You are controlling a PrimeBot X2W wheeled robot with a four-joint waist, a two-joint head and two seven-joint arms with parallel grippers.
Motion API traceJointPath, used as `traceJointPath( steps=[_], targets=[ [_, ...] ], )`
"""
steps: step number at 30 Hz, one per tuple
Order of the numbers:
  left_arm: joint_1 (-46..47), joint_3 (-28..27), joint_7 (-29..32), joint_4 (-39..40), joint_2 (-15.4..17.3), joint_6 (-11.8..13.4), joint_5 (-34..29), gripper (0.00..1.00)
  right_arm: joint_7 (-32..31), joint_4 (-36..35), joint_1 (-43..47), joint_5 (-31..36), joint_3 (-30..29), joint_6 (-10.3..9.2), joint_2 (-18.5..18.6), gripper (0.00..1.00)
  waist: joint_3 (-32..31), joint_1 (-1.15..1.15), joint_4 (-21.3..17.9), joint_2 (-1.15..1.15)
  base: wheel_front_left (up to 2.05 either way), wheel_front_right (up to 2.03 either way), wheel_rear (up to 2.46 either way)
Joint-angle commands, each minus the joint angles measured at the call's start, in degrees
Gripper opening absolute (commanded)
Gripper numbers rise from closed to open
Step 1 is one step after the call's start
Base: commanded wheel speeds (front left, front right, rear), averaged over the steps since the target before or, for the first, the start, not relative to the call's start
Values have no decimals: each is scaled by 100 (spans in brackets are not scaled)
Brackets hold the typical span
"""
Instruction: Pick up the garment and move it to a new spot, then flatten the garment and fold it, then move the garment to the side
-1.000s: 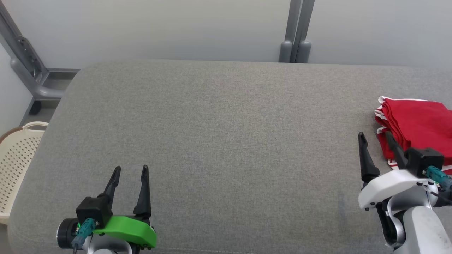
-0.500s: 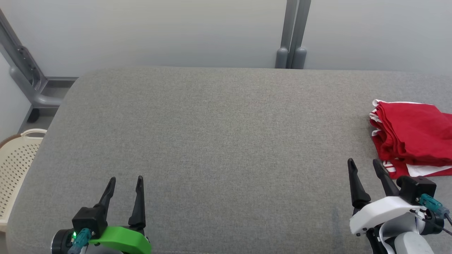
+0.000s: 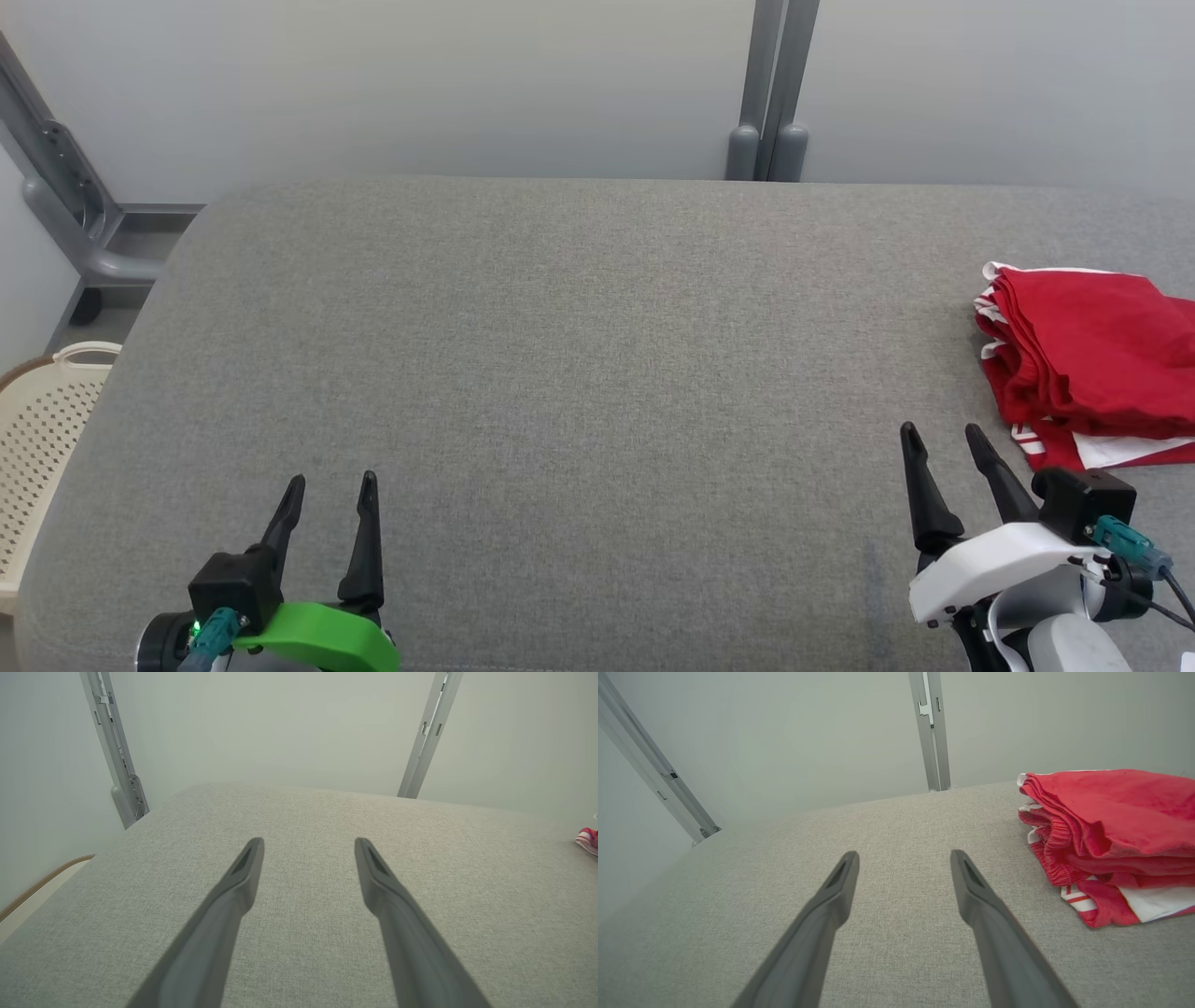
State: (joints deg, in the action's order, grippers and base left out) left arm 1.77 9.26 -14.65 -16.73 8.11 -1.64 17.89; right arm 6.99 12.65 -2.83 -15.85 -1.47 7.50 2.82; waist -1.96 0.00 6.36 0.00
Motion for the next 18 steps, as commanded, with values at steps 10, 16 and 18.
traceJointPath(
  steps=[10,16,18],
  targets=[
    [-19,3,29,-151,-24,10,82,0,-28,149,40,-44,-9,0,-34,0,3,0,2,0,0,0,0],
    [77,-73,209,-167,-66,-41,713,0,-175,121,34,-689,-144,0,-30,0,14,0,-29,0,0,0,0],
    [105,-89,258,-167,-79,-57,912,0,-206,92,52,-898,-171,0,-28,0,17,0,-40,0,0,0,0]
  ],
)
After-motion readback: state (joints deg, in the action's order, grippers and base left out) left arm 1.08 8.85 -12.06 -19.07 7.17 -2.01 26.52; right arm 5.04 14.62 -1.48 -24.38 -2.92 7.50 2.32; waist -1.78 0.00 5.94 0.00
